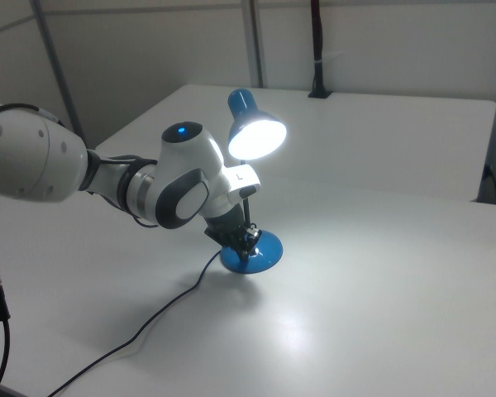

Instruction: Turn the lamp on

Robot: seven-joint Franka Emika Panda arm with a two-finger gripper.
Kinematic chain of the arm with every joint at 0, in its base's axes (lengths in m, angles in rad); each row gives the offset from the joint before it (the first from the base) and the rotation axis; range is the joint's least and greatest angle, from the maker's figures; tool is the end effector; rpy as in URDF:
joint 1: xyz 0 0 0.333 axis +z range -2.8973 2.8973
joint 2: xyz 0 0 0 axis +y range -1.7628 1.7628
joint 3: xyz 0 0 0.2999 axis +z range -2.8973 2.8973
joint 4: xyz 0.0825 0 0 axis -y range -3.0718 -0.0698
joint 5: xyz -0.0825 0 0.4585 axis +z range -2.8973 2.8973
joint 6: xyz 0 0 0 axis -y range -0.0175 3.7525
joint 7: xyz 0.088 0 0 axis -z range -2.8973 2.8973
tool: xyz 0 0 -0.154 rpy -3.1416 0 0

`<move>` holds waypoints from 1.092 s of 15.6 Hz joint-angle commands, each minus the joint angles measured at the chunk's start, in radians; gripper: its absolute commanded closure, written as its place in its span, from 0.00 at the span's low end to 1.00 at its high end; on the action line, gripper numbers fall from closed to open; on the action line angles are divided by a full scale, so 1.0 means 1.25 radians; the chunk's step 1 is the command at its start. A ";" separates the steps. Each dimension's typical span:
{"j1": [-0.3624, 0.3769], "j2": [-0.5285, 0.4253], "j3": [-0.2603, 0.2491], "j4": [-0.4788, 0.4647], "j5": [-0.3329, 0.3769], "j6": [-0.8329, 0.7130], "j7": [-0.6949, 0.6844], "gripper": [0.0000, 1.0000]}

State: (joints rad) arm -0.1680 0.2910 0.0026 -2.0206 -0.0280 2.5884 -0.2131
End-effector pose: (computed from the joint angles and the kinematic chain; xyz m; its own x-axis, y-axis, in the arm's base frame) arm 0.6764 -0.1131 0.2240 0.9618 0.0771 0.2627 0.0587 -0.9953 0.0772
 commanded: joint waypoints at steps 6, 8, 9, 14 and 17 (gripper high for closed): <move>0.002 -0.099 0.000 0.016 0.002 -0.291 -0.103 1.00; 0.001 -0.138 0.000 0.046 0.000 -0.453 -0.148 1.00; 0.001 -0.159 0.000 0.063 0.000 -0.521 -0.160 1.00; 0.008 -0.219 0.002 0.177 0.011 -0.752 -0.130 0.42; 0.015 -0.230 0.011 0.232 0.016 -0.786 -0.094 0.00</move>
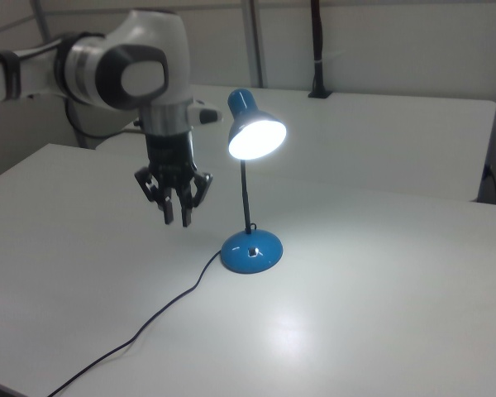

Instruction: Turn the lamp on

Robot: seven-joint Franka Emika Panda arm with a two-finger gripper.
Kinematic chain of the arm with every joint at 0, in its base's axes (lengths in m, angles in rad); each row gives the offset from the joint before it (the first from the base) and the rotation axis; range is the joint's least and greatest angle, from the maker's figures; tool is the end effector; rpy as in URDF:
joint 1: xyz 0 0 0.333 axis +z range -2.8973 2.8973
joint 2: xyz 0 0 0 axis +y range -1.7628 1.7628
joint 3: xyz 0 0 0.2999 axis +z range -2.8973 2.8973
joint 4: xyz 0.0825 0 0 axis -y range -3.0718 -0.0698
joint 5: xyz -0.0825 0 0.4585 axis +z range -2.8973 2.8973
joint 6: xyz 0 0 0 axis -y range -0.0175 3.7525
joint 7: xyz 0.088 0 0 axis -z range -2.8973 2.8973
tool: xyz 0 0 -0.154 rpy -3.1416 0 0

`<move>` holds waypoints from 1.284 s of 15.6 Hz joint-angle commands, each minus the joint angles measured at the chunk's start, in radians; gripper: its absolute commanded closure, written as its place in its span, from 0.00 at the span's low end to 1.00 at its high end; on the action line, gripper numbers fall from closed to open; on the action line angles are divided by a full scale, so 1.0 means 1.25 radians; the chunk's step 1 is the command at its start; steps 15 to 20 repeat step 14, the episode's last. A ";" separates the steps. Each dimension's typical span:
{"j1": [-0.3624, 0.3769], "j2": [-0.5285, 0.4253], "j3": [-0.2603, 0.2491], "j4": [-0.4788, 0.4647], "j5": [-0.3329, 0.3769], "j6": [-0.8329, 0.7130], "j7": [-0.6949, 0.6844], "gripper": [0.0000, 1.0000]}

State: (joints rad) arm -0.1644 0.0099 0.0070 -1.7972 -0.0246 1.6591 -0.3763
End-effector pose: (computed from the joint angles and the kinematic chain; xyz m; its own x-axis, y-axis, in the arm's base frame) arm 0.6067 -0.0999 0.4397 0.9643 0.2210 -0.1459 0.2186 -0.9753 -0.0320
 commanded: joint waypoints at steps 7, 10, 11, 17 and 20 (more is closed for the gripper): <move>0.020 -0.004 0.032 0.096 0.026 0.070 0.279 0.00; 0.019 -0.003 0.030 0.098 0.025 0.073 0.281 0.00; 0.019 -0.003 0.030 0.098 0.023 0.074 0.280 0.00; 0.021 -0.003 0.031 0.096 0.017 0.072 0.278 0.00; 0.021 -0.003 0.031 0.096 0.017 0.072 0.278 0.00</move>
